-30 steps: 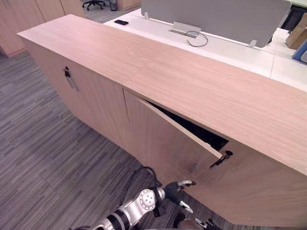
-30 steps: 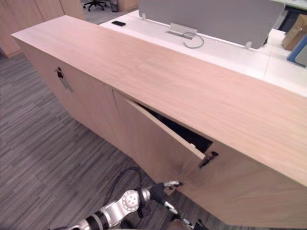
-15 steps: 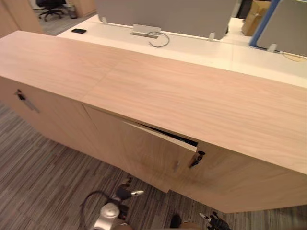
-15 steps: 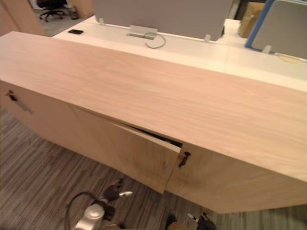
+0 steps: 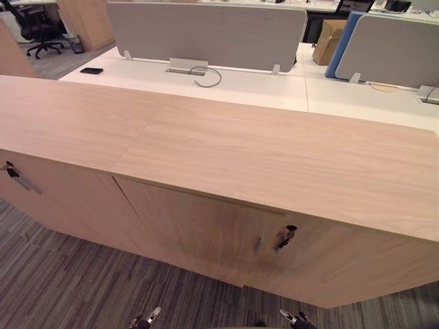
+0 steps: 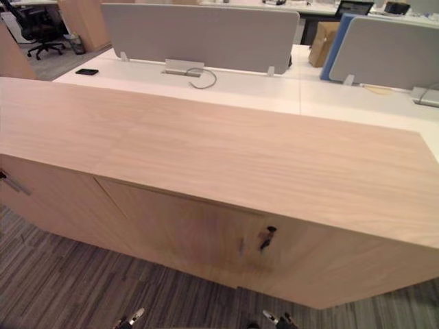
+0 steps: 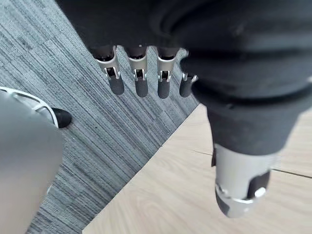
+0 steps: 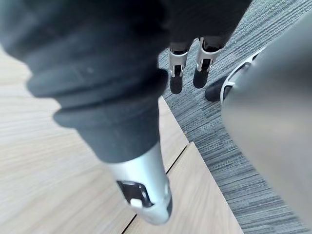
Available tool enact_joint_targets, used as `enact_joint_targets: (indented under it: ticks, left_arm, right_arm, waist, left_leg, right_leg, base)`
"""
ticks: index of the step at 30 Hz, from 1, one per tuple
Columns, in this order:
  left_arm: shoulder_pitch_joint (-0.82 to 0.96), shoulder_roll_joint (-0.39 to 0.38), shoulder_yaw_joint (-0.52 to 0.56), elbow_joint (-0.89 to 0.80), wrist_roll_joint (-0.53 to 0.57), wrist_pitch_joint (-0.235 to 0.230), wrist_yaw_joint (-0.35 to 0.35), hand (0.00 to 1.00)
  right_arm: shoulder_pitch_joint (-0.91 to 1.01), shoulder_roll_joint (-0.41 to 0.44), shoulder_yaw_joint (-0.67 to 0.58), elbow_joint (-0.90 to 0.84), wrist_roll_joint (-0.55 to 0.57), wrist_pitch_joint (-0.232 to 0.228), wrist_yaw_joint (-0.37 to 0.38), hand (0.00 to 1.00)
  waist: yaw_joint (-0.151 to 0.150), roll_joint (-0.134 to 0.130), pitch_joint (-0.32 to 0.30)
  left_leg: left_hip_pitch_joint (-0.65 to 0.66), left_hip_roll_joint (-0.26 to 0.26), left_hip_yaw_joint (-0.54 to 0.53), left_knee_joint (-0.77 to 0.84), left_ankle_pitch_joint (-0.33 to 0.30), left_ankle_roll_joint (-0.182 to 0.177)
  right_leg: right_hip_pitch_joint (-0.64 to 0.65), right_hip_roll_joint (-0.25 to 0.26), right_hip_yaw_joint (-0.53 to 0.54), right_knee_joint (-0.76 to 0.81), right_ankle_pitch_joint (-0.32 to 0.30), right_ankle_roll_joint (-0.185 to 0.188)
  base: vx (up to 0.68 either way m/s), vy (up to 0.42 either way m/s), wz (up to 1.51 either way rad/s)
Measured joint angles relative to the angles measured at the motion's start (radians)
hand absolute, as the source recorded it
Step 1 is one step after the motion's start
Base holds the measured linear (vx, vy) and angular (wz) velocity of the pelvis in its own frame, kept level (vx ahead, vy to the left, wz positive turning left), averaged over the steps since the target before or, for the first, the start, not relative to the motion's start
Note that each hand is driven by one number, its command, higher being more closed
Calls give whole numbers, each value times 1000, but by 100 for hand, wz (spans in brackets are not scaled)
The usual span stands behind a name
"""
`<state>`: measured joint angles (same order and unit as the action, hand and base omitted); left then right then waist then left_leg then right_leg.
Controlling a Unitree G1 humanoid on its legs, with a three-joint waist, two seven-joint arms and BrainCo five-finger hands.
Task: Walk over to the cabinet, pick up the folder, carry it to the office cabinet, place the folder inside the office cabinet, then close the office cabinet door
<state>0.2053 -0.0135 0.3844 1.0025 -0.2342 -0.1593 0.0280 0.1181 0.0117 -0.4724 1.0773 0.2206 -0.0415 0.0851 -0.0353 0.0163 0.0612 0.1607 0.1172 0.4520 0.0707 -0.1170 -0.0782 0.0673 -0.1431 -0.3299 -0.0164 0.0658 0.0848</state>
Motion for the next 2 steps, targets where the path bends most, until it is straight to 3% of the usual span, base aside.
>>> enact_joint_targets:
  ticks: [2]
  left_arm:
    - [9, -11, -2, -23, -11, -7, 0, 0]
  right_arm:
    - [12, -4, 33, -15, 30, 0, -2, 0]
  waist:
    - [0, 0, -3]
  left_leg:
    - [4, 0, 6, -12, 6, 4]
  right_leg:
    - [-8, 1, -6, 1, -1, -1]
  base:
    - [-79, -48, -4]
